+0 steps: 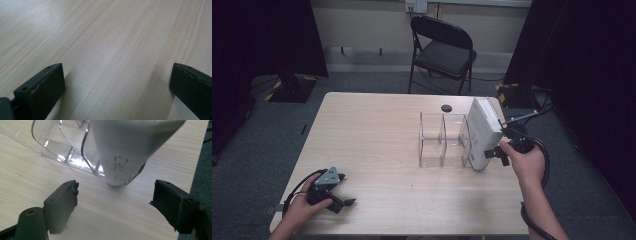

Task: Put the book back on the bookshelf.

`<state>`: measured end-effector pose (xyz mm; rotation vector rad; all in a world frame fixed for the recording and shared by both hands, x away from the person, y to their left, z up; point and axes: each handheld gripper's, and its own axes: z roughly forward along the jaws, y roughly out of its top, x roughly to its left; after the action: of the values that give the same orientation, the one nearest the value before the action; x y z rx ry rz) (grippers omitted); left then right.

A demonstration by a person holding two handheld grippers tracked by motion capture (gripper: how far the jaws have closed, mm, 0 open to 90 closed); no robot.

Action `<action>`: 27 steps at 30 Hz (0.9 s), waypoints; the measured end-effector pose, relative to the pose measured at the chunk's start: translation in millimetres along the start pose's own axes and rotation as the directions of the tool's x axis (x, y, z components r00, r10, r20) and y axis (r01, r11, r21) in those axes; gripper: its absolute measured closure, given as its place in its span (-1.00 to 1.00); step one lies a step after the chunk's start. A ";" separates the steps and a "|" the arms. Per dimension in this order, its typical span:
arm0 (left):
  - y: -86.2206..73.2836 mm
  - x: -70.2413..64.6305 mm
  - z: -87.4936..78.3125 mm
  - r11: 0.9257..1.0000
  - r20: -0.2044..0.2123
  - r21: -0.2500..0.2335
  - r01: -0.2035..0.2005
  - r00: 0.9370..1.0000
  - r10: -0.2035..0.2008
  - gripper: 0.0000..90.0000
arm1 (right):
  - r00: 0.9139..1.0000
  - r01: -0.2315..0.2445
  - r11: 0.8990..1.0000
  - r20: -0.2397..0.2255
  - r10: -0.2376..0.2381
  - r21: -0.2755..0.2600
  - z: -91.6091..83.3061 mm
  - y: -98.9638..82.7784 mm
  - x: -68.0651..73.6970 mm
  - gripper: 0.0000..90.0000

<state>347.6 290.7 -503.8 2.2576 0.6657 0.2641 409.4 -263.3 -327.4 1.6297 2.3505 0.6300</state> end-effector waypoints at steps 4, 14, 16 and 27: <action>0.0 0.0 0.0 1.000 0.000 0.000 0.000 1.000 0.000 -1.00 | 1.000 0.010 1.000 0.000 -0.010 0.009 1.3 -2.8 0.7 -0.61; -0.1 -0.3 0.1 1.000 0.002 0.000 0.005 1.000 -0.005 -1.00 | 0.997 0.073 0.997 -0.003 -0.072 0.040 8.7 -9.0 13.0 -0.64; -0.3 -0.5 -0.5 1.000 0.000 0.009 0.009 1.000 -0.009 -1.00 | 0.996 0.087 0.995 -0.016 -0.087 0.041 9.8 -10.2 17.0 -0.64; -0.2 -0.4 -0.4 1.000 0.000 0.008 0.008 1.000 -0.008 -1.00 | 0.991 0.133 0.990 -0.027 -0.131 0.052 12.9 -15.1 26.0 -0.64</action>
<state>347.0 290.8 -503.7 2.2622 0.6769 0.2574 392.5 -240.7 -344.0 1.4795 2.4878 0.5678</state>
